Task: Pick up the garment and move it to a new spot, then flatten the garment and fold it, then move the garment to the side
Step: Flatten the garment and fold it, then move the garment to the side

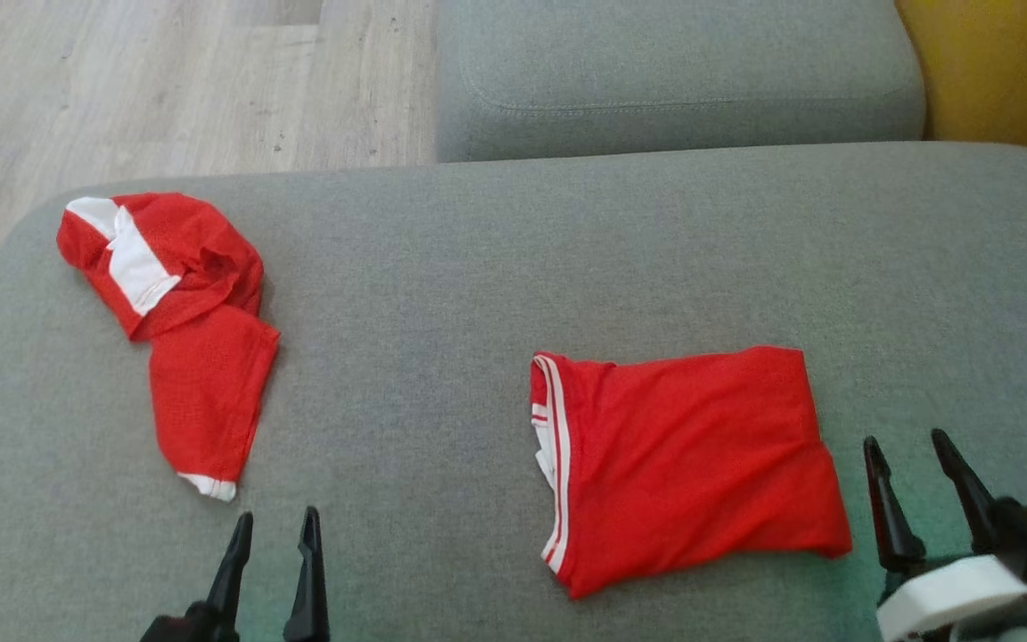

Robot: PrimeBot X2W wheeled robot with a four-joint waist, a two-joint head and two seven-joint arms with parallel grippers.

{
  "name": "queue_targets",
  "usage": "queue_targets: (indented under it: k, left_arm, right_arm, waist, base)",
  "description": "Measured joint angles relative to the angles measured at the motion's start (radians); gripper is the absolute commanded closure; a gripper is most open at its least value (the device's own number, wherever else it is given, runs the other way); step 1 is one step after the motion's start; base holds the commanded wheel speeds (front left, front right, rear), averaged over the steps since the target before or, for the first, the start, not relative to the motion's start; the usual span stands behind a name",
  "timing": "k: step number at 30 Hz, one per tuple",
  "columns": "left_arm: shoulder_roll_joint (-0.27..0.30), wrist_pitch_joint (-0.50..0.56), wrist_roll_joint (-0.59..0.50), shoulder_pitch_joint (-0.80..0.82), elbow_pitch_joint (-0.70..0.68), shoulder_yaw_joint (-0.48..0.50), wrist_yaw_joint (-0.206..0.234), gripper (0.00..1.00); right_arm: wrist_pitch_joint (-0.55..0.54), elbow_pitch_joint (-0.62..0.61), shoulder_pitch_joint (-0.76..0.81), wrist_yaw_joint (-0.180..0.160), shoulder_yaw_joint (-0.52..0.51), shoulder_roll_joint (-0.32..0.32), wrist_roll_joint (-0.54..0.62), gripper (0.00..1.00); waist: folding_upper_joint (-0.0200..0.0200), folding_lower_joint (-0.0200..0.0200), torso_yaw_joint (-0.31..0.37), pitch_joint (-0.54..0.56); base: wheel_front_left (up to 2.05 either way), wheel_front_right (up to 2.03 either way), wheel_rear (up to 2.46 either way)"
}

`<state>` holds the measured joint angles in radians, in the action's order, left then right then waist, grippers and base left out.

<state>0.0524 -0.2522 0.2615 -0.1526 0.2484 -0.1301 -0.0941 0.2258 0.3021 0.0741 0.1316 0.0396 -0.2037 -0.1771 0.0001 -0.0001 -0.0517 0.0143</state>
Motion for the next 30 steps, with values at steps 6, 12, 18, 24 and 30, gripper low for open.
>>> queue_targets:
  k: [6,12,18,24,30]
  left_arm:
    - [0.000,0.000,0.000,-0.008,0.017,0.005,-0.009,0.00]
    - [0.000,0.000,0.000,-0.019,0.023,0.005,-0.012,0.00]
    - [0.000,0.000,0.000,-0.019,0.016,0.007,-0.012,0.00]
    - [0.000,0.000,0.007,-0.014,0.006,0.001,-0.012,0.00]
    - [0.000,0.000,0.028,0.014,0.003,-0.031,-0.002,0.00]
  right_arm:
    - [0.019,0.051,0.003,0.000,-0.027,0.021,-0.010,0.00]
    - [0.022,0.073,0.001,0.000,-0.050,0.057,-0.011,0.00]
    - [-0.016,0.069,-0.036,0.000,-0.046,0.064,-0.100,0.00]
    - [-0.325,0.005,-0.172,0.000,-0.044,0.033,-0.221,0.00]
    - [-0.571,0.105,-0.209,0.000,-0.012,0.037,-0.223,0.00]
  waist:
    - [0.0000,0.0000,-0.001,0.006]
    - [0.0000,0.0000,-0.004,-0.002]
    - [0.0000,0.0000,-0.006,-0.015]
    - [0.0000,0.0002,-0.010,-0.049]
    - [0.0000,0.0003,-0.028,-0.091]
  base:
    - [0.00,0.00,0.00]
    - [0.00,0.00,0.00]
    - [0.00,0.00,0.00]
    - [0.00,0.00,0.00]
    - [0.00,0.00,0.00]
